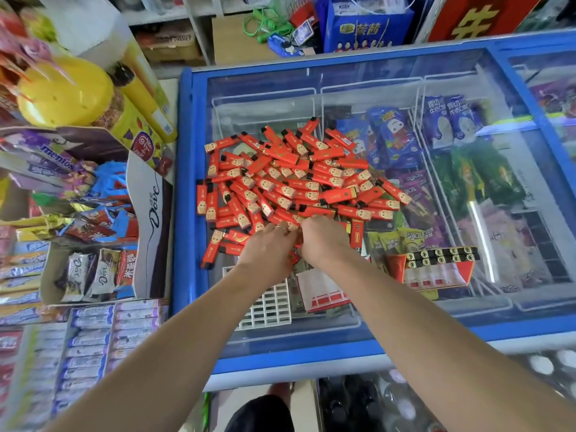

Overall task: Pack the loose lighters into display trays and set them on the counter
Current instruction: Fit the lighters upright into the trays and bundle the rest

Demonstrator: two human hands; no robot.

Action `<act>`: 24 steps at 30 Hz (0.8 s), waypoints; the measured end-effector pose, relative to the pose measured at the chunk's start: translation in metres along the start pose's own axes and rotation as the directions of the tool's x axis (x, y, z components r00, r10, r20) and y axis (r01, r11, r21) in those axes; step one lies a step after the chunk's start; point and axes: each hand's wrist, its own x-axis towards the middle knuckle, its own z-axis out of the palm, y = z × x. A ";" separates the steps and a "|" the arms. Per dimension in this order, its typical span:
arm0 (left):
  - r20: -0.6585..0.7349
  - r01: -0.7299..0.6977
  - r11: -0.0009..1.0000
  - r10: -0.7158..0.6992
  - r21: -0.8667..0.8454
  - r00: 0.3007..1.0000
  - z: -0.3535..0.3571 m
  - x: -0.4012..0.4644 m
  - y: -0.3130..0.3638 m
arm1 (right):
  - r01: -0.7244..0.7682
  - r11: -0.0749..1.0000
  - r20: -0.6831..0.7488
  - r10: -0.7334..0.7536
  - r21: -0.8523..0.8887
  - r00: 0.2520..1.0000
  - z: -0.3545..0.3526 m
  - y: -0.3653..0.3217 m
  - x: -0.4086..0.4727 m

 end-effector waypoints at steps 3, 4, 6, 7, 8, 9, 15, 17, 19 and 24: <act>0.006 0.011 1.000 -0.011 -0.013 1.000 0.001 0.001 0.000 | -0.007 0.999 0.011 0.008 -0.052 1.000 0.000 0.000 0.001; 0.006 0.010 1.000 -0.010 -0.013 1.000 0.001 0.001 0.000 | -0.009 0.998 0.012 0.010 -0.065 1.000 0.000 0.001 0.001; 0.010 0.004 1.000 -0.004 -0.016 1.000 0.001 0.003 -0.001 | -0.006 0.996 0.016 0.007 -0.088 1.000 0.000 0.000 0.001; 0.016 0.000 1.000 0.000 -0.022 1.000 0.002 0.003 -0.002 | -0.004 0.995 0.020 0.006 -0.101 1.000 0.000 0.000 0.001; 0.024 -0.004 0.999 0.005 -0.033 1.000 0.002 0.004 -0.003 | 0.002 0.993 0.021 0.001 -0.115 1.000 0.001 0.000 0.001; 0.030 -0.009 0.999 0.010 -0.047 1.000 0.002 0.005 -0.004 | 0.011 0.992 0.025 -0.008 -0.126 1.000 0.001 -0.001 0.001; 0.042 -0.030 0.996 0.033 -0.083 0.999 0.001 0.006 -0.006 | 0.000 1.000 0.042 0.001 -0.012 0.999 -0.001 0.002 0.002; 0.049 -0.033 0.997 0.036 -0.075 0.998 0.000 0.007 -0.006 | -0.061 0.990 0.049 0.055 0.124 0.997 -0.003 0.009 0.003; 0.065 -0.031 0.999 0.034 -0.043 0.997 -0.001 0.008 -0.004 | -0.122 0.952 0.057 0.110 0.282 0.992 -0.007 0.021 0.004; 0.109 -0.029 0.999 0.025 0.037 0.994 -0.001 0.013 0.004 | -0.226 0.712 0.041 0.267 0.665 0.963 -0.022 0.049 0.001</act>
